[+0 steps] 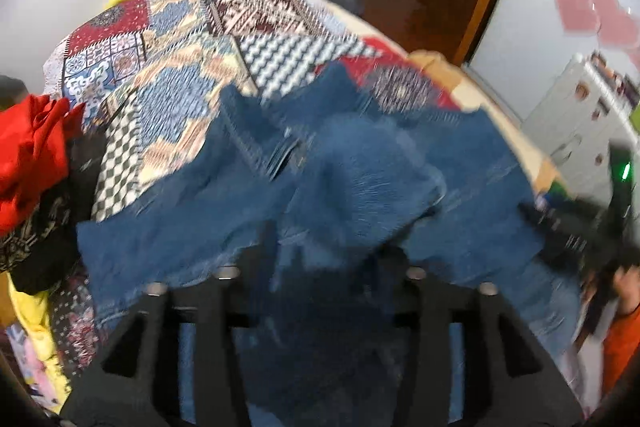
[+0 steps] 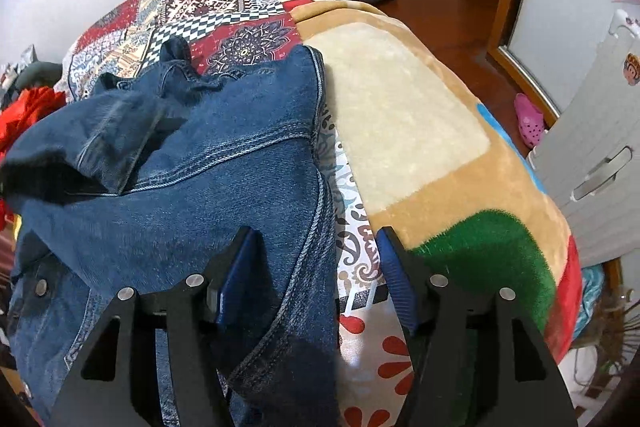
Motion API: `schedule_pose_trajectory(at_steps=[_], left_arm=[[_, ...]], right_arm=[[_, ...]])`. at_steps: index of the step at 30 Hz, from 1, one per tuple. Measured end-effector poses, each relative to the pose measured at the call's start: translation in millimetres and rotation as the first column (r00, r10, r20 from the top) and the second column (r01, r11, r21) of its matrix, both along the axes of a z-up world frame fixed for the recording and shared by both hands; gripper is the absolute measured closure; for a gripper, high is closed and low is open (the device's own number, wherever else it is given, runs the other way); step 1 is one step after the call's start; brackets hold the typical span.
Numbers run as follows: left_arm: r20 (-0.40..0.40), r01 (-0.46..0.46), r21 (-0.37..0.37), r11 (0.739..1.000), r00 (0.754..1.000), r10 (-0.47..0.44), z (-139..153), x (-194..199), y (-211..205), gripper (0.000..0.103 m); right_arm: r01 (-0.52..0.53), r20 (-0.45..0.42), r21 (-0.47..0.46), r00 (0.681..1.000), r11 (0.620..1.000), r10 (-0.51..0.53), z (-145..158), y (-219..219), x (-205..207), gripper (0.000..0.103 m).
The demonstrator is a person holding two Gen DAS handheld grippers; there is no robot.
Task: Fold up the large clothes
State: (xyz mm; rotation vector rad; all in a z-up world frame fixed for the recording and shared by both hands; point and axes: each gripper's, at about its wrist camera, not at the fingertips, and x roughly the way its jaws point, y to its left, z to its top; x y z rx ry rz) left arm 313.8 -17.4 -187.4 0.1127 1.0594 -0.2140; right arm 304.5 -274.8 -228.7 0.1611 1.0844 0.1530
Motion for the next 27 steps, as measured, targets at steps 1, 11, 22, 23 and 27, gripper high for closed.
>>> schedule_pose_trajectory(at_steps=[1,11,22,23,27], left_arm=[[-0.011,0.022,0.025,0.999,1.000,-0.022,-4,-4,0,0.047],[0.088,0.215,0.351,0.911,0.961,-0.261,7,-8,-50,0.028],[-0.066,0.412,0.452,0.791,0.900,-0.430,-37,37,-107,0.029],[-0.066,0.417,0.454,0.787,0.897,-0.437,-40,38,-110,0.035],[-0.057,0.388,0.419,0.821,0.913,-0.403,-38,48,-106,0.088]], right_arm=[[0.001,-0.005,-0.003,1.000,1.000,-0.001,2,0,1,0.044],[-0.038,0.054,0.038,0.998,0.999,0.036,36,18,8,0.044],[-0.118,0.007,0.023,0.993,0.993,0.117,13,47,15,0.044],[-0.117,0.006,0.028,0.993,0.993,0.117,12,47,14,0.044],[-0.121,0.002,0.038,0.993,0.992,0.121,12,46,14,0.044]])
